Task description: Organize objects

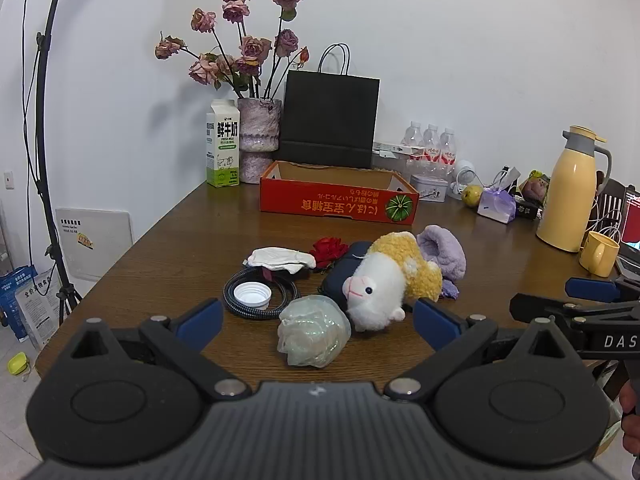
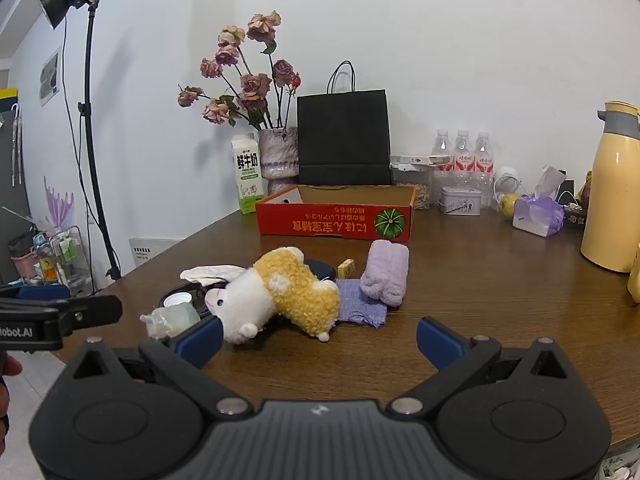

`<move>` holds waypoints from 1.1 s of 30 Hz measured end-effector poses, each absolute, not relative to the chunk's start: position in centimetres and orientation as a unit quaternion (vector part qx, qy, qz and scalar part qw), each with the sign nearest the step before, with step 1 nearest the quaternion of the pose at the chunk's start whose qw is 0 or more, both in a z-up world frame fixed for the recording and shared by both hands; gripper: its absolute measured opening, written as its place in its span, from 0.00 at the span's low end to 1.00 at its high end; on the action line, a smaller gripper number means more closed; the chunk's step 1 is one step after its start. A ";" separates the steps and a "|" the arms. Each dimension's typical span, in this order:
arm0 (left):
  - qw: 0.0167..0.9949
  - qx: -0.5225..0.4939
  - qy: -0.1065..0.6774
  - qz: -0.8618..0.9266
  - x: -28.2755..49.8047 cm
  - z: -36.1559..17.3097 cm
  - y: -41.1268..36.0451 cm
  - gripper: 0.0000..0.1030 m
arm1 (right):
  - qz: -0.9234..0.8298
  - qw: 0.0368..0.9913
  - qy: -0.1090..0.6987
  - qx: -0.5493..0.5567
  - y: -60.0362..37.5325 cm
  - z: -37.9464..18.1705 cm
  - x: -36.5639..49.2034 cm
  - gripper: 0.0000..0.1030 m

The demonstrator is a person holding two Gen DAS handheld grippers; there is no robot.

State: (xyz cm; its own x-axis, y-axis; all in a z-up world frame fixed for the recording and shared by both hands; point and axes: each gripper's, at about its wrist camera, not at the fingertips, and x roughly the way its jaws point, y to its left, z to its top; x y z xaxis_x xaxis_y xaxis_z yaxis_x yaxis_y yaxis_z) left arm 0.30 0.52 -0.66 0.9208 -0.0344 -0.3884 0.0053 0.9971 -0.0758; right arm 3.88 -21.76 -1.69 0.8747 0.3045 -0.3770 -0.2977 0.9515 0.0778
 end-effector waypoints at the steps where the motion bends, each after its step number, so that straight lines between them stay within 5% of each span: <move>1: 0.979 -0.037 0.198 -0.010 0.3 -0.7 0.5 1.00 | 0.155 0.968 0.196 0.009 -21.8 -1.7 3.9 1.00; 33: 0.978 -0.040 0.205 -0.009 0.4 -1.0 0.9 1.00 | 0.159 0.967 0.200 0.007 -21.7 -1.7 4.1 1.00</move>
State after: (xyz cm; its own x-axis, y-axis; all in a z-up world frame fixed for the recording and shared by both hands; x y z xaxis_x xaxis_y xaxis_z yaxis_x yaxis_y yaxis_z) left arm 0.35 0.86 -0.97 0.9157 -0.0341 -0.4004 0.0013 0.9966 -0.0818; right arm 4.11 -21.67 -1.75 0.8698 0.3092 -0.3846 -0.3039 0.9497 0.0762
